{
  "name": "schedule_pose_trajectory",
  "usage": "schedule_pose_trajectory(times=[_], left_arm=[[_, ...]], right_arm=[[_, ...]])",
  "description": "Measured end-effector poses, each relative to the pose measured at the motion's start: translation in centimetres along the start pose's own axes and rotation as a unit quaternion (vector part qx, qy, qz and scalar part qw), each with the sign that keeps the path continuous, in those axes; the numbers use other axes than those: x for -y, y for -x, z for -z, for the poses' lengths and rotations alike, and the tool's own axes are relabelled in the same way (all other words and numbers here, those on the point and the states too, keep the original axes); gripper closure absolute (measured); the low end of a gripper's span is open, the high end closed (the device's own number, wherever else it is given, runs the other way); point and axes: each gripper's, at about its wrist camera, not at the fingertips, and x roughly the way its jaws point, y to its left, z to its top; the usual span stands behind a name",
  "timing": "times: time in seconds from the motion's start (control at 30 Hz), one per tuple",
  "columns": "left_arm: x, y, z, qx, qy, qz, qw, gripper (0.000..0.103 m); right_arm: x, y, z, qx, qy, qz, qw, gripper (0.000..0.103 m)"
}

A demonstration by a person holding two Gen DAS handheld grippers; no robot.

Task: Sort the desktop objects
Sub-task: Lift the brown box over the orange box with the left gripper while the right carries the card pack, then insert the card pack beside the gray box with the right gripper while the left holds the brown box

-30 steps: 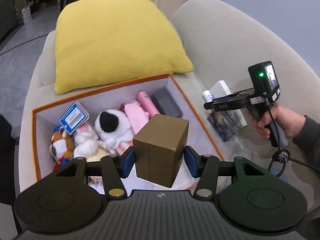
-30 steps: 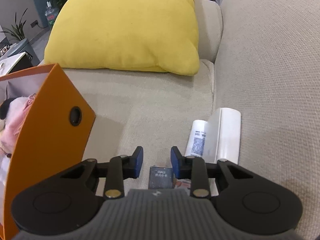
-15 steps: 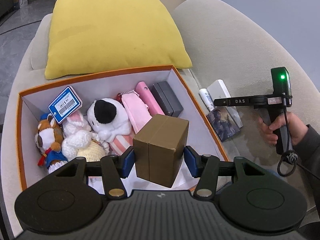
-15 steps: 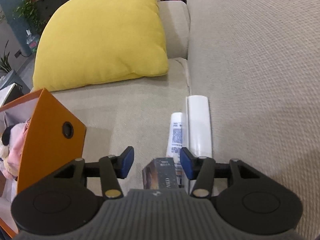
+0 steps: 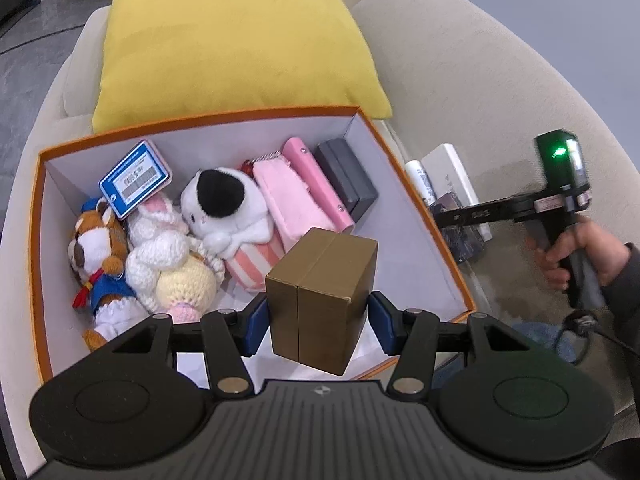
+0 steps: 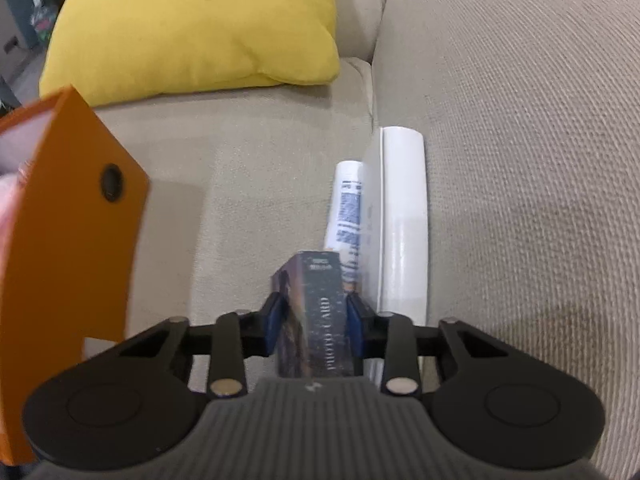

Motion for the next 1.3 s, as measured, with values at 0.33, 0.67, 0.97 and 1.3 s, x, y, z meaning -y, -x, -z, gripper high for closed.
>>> schedule_pose_trajectory(times=[0.33, 0.67, 0.97, 1.3], left_arm=[[-0.4, -1.1, -0.7, -0.023, 0.018, 0.008, 0.9996, 0.041], [-0.2, -2.0, -1.4, -0.054, 0.021, 0.020, 0.9981, 0.041], [-1.3, -2.8, -0.7, -0.062, 0.035, 0.021, 0.9973, 0.041], [-3.5, -4.3, 0.2, -0.064, 0.050, 0.049, 0.9955, 0.041]], right_arm=[[-1.0, 5.9, 1.3, 0.037, -0.036, -0.053, 0.997, 0.079], [-9.2, 14.9, 1.6, 0.091, 0.018, -0.173, 0.981, 0.079], [-15.6, 9.2, 0.8, 0.015, 0.068, -0.063, 0.996, 0.079], [-18.2, 5.0, 0.0, -0.039, 0.073, 0.041, 0.996, 0.079]])
